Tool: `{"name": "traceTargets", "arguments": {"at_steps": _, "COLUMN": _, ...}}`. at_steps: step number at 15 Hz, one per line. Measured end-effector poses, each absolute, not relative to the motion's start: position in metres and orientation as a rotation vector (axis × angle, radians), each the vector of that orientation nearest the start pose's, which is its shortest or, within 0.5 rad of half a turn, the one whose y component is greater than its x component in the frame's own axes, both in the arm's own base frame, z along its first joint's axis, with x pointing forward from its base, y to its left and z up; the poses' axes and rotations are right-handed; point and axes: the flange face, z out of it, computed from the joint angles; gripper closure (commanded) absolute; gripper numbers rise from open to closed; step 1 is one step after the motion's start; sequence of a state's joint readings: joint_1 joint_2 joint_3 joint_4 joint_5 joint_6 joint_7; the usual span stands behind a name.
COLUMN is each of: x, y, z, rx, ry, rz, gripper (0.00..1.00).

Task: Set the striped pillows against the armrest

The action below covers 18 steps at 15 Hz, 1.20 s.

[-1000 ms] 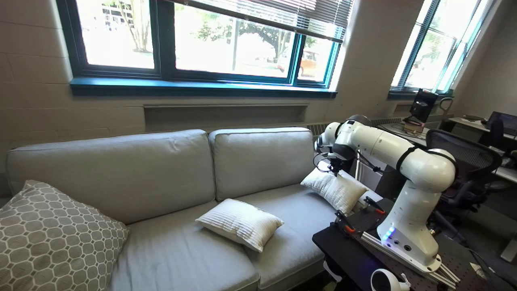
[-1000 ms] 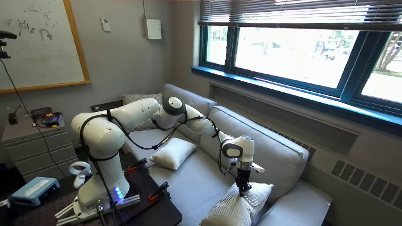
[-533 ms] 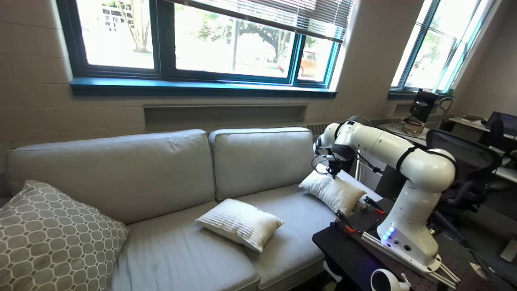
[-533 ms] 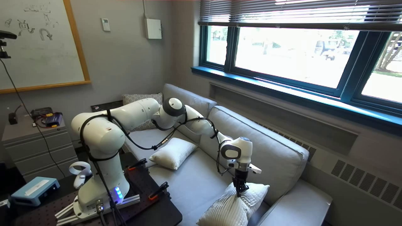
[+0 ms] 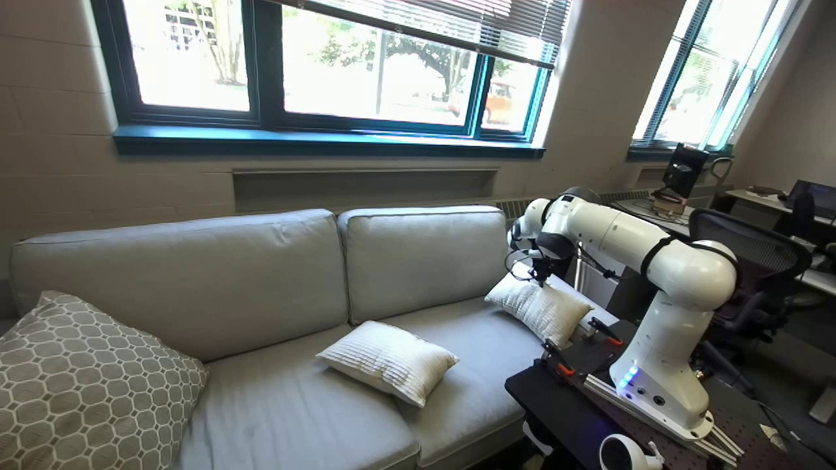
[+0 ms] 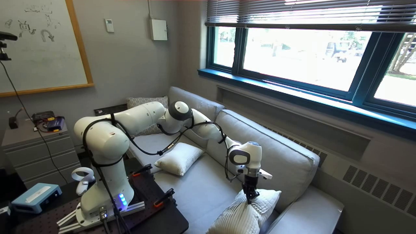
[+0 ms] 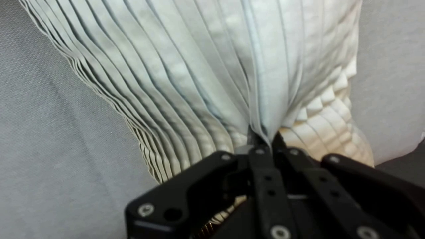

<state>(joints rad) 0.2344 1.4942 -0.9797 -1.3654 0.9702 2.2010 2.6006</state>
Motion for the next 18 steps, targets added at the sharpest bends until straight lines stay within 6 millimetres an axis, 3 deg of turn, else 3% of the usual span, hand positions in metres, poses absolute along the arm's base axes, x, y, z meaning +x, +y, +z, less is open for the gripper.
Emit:
{"name": "traceTargets", "arguments": {"at_steps": 2, "x": 0.604, "y": -0.332, "z": 0.026, "rx": 0.468, "ry": 3.245, "rz": -0.444, "gripper": 0.64}}
{"name": "traceTargets", "arguments": {"at_steps": 10, "x": 0.617, "y": -0.332, "z": 0.032, "rx": 0.442, "ry": 3.225, "rz": -0.432, "gripper": 0.04}}
{"name": "traceTargets", "arguments": {"at_steps": 12, "x": 0.625, "y": -0.328, "z": 0.032, "rx": 0.410, "ry": 3.221, "rz": -0.415, "gripper": 0.00}}
{"name": "traceTargets", "arguments": {"at_steps": 15, "x": 0.669, "y": -0.291, "z": 0.025, "rx": 0.182, "ry": 3.214, "rz": -0.339, "gripper": 0.00}}
{"name": "traceTargets", "arguments": {"at_steps": 18, "x": 0.717, "y": -0.226, "z": 0.028, "rx": -0.015, "ry": 3.155, "rz": -0.183, "gripper": 0.00}}
